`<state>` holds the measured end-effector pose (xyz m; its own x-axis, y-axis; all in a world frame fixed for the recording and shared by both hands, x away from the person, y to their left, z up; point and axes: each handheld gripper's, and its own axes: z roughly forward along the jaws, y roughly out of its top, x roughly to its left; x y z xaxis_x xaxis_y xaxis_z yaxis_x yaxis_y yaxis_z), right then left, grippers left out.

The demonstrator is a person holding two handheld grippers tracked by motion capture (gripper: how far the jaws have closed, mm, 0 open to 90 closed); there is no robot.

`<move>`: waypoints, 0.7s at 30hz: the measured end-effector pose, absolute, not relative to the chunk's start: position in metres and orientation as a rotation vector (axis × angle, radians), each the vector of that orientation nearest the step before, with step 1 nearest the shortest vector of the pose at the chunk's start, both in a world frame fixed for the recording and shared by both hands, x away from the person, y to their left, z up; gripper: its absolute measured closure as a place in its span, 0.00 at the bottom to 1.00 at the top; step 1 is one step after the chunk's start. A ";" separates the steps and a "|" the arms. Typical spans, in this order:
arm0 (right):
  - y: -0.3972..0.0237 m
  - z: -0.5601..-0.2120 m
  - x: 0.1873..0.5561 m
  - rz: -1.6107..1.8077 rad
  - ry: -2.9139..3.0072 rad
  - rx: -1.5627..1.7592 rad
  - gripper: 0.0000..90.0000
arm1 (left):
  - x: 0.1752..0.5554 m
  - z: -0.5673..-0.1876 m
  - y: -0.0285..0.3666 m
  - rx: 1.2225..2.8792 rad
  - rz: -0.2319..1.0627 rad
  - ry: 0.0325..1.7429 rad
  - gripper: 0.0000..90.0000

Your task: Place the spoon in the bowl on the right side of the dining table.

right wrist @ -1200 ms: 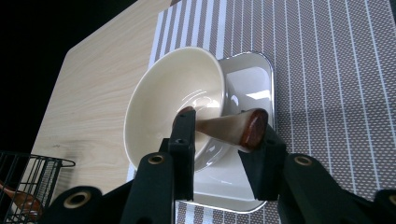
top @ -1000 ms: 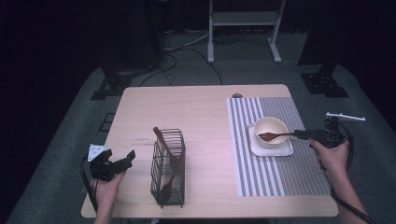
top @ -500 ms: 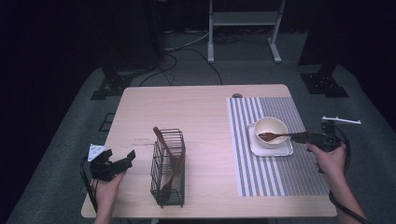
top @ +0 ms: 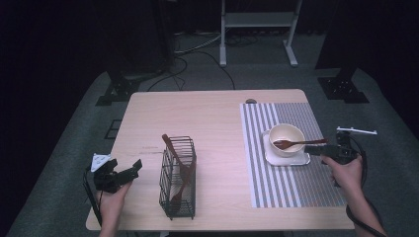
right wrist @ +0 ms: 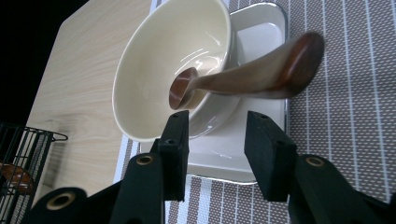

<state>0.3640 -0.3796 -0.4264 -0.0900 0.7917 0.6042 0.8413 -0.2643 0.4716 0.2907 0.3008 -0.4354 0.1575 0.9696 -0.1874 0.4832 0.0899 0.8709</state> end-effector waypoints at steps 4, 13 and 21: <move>-0.377 -0.428 0.363 -1.303 -1.874 -2.070 0.63 | 0.290 -0.435 0.301 1.529 0.679 1.459 0.03; -0.372 -0.435 0.359 -1.307 -1.867 -2.071 0.55 | 0.291 -0.436 0.302 1.529 0.673 1.458 0.03; -0.366 -0.441 0.356 -1.279 -1.879 -2.058 0.53 | 0.290 -0.436 0.302 1.533 0.674 1.454 0.03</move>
<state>0.3559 -0.3662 -0.4412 -0.0974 0.7899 0.6055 0.8530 -0.2471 0.4597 0.2902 0.3016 -0.4361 0.1629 0.9689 -0.1863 0.4841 0.0861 0.8707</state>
